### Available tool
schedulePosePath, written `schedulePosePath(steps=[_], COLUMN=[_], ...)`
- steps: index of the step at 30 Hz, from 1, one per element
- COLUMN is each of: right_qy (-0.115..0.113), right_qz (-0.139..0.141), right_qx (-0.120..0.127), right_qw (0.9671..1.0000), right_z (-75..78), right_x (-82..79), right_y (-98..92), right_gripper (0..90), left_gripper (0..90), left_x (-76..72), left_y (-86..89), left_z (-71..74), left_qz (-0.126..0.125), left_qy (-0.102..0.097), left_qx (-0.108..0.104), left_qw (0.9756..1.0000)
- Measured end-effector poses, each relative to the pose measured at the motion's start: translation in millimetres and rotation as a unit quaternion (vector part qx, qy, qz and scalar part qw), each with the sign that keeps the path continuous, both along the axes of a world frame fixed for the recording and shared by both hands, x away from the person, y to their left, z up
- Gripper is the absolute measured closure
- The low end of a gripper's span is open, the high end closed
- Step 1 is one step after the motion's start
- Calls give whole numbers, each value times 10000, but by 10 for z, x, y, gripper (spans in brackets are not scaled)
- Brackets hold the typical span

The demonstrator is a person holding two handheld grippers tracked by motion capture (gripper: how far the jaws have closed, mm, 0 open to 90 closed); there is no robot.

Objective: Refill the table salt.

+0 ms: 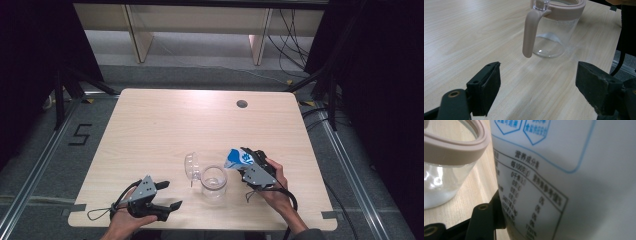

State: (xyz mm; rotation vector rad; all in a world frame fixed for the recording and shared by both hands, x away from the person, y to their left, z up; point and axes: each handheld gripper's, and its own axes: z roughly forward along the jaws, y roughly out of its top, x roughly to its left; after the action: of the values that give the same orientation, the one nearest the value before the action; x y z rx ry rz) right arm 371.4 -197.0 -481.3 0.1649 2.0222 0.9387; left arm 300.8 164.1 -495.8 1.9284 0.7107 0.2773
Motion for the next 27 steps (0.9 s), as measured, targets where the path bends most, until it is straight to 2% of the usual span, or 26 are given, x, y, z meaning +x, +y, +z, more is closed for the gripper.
schedulePosePath(steps=[7, 9, 13, 15, 16, 18, 19, 20, 22, 25, 27], right_qy=[-69, -209, -209, -251, -339, -321, -496, -411, -519, -528, -495], right_qz=[-12, 9, -24, -31, 36, -19, 86, 1, 26, -29, -49], right_qx=[-91, -202, -205, -257, -362, -358, -483, -392, -540, -539, -533], right_qw=[9999, 9996, 9996, 9994, 9988, 9988, 9976, 9984, 9972, 9971, 9973], right_z=[-1, 14, 9, 10, 20, 23, 46, 36, 50, 46, 47], right_x=[-15, -13, -30, -39, -30, -44, -27, -41, -40, -49, -60], right_y=[24, 28, 44, 55, 62, 71, 71, 76, 82, 87, 94], right_gripper=[426, 426, 426, 426, 426, 428, 429, 428, 429, 429, 429], left_gripper=[199, 199, 199, 199, 199, 199, 199, 199, 200, 199, 199], left_x=[-2, 0, -6, -7, -9, -8, -9, -8, -9, -8, 5], left_y=[0, -1, -8, -10, -13, -12, -14, -12, -13, -13, -4], left_z=[1, -1, -3, -5, -8, -7, -9, -8, -9, -8, -4], left_qz=[-13, -11, 15, 19, 25, 23, 29, 26, 30, 15, -65], left_qy=[1, 8, 42, 58, 87, 80, 95, 81, 92, 69, -14], left_qx=[26, 19, -10, -11, -34, -20, -39, -24, -34, -17, 43], left_qw=[10000, 10000, 10000, 10000, 10000, 10000, 9999, 10000, 9999, 10000, 10000])
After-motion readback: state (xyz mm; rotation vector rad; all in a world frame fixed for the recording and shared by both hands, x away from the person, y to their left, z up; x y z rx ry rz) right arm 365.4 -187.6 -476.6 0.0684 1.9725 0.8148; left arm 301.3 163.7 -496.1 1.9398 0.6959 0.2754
